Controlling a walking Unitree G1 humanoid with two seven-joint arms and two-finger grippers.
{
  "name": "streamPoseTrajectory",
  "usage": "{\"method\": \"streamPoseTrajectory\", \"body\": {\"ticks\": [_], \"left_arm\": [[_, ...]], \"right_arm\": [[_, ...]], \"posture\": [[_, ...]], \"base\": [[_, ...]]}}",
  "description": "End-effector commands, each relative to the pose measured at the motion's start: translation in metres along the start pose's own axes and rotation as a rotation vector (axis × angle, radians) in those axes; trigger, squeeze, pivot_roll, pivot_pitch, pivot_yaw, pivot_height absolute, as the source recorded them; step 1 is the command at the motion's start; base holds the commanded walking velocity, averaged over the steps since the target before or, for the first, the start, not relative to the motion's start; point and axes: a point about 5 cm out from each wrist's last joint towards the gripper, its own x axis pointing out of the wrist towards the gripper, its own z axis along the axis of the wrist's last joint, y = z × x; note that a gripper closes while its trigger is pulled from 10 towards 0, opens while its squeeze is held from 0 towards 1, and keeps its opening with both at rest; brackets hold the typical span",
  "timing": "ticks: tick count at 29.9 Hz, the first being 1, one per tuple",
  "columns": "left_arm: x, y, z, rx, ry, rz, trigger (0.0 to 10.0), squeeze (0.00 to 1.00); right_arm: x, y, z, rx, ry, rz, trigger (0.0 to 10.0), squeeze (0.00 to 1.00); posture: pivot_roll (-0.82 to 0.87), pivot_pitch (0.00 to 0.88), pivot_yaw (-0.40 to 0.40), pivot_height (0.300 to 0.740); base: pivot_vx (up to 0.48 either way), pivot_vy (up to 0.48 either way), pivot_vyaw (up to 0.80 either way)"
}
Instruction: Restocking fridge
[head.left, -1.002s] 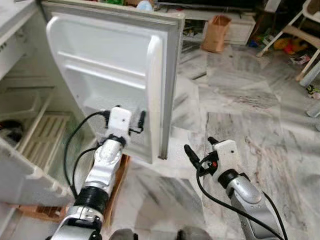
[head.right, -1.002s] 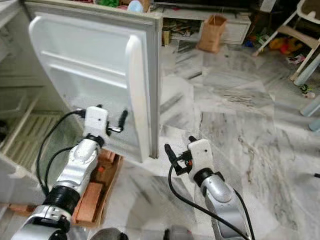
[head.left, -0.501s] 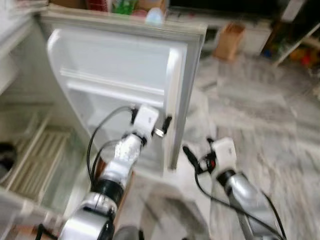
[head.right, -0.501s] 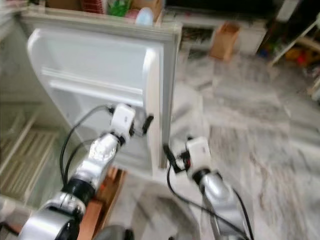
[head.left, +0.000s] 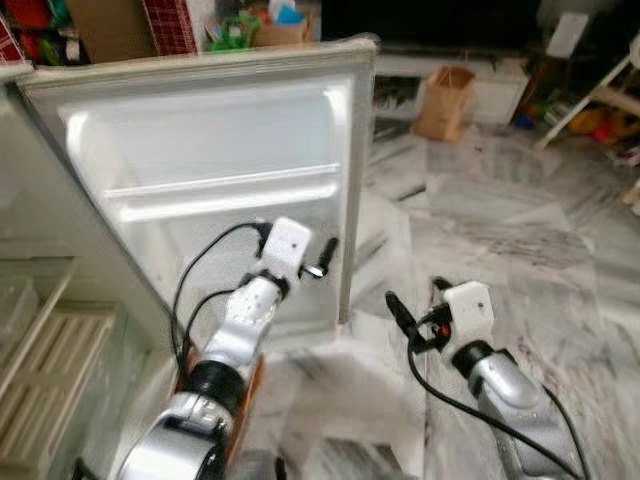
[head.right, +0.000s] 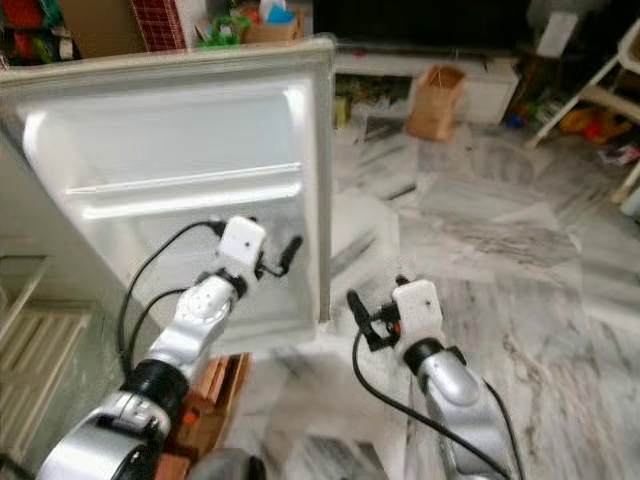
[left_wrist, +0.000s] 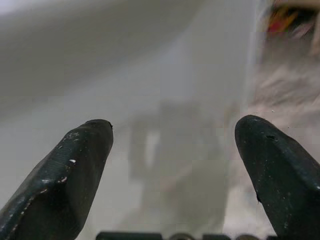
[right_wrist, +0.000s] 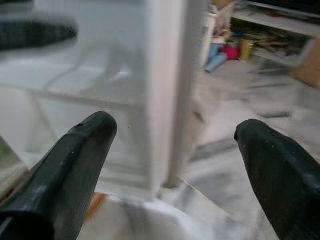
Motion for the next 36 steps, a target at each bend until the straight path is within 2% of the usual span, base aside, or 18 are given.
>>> {"method": "streamPoseTrajectory", "body": {"ticks": [1, 5, 6, 7, 13, 15, 20, 24, 33, 36], "left_arm": [[-0.004, 0.0, 0.011, -0.001, -0.057, -0.002, 10.0, 0.0], [-0.021, 0.006, 0.008, 0.027, -0.063, 0.022, 10.0, 0.0], [-0.033, 0.012, 0.007, 0.062, -0.068, 0.044, 10.0, 0.0], [-0.039, 0.015, 0.006, 0.066, -0.064, 0.056, 10.0, 0.0], [-0.065, 0.025, 0.0, 0.07, -0.025, 0.104, 10.0, 0.0], [-0.068, 0.026, 0.0, 0.066, -0.02, 0.11, 10.0, 0.0], [-0.067, 0.025, -0.002, 0.059, 0.002, 0.114, 10.0, 0.0], [-0.063, 0.022, 0.003, 0.039, 0.004, 0.11, 10.0, 0.0], [-0.064, 0.017, -0.005, 0.022, 0.036, 0.1, 10.0, 0.0], [-0.053, 0.016, -0.005, 0.028, 0.025, 0.092, 10.0, 0.0]], "right_arm": [[-0.005, -0.007, -0.003, -0.008, 0.018, -0.018, 10.0, 0.0], [-0.004, -0.009, -0.002, -0.014, 0.011, -0.023, 10.0, 0.0], [-0.004, -0.011, 0.001, -0.034, -0.008, -0.035, 10.0, 0.0], [-0.004, -0.012, 0.003, -0.043, -0.017, -0.041, 10.0, 0.0], [0.003, -0.018, 0.013, -0.069, -0.044, -0.083, 10.0, 0.0], [0.005, -0.018, 0.018, -0.079, -0.063, -0.085, 10.0, 0.0], [0.015, -0.018, 0.028, -0.078, -0.099, -0.12, 10.0, 0.0], [0.024, -0.008, 0.034, -0.056, -0.126, -0.112, 10.0, 0.0], [0.02, -0.008, 0.029, -0.035, -0.126, -0.156, 10.0, 0.0], [0.024, -0.015, 0.02, 0.026, -0.1, -0.225, 10.0, 0.0]], "posture": [[0.07, 0.064, 0.01, 0.74], [0.09, 0.072, 0.014, 0.74], [0.09, 0.079, 0.015, 0.74], [0.11, 0.085, 0.018, 0.74], [0.13, 0.107, 0.016, 0.74], [0.12, 0.114, 0.012, 0.74], [0.11, 0.118, 0.01, 0.74], [0.11, 0.112, 0.016, 0.74], [0.08, 0.078, 0.03, 0.74], [0.09, 0.059, 0.008, 0.74]], "base": [[0.0, 0.0, 0.0], [0.0, 0.0, 0.0], [0.0, 0.0, 0.0], [0.0, 0.0, 0.0], [0.0, -0.128, -0.35], [0.0, -0.435, -0.8], [0.0, -0.449, -0.8], [0.0, -0.439, -0.8], [0.263, -0.379, -0.8], [0.366, -0.303, -0.8]]}}
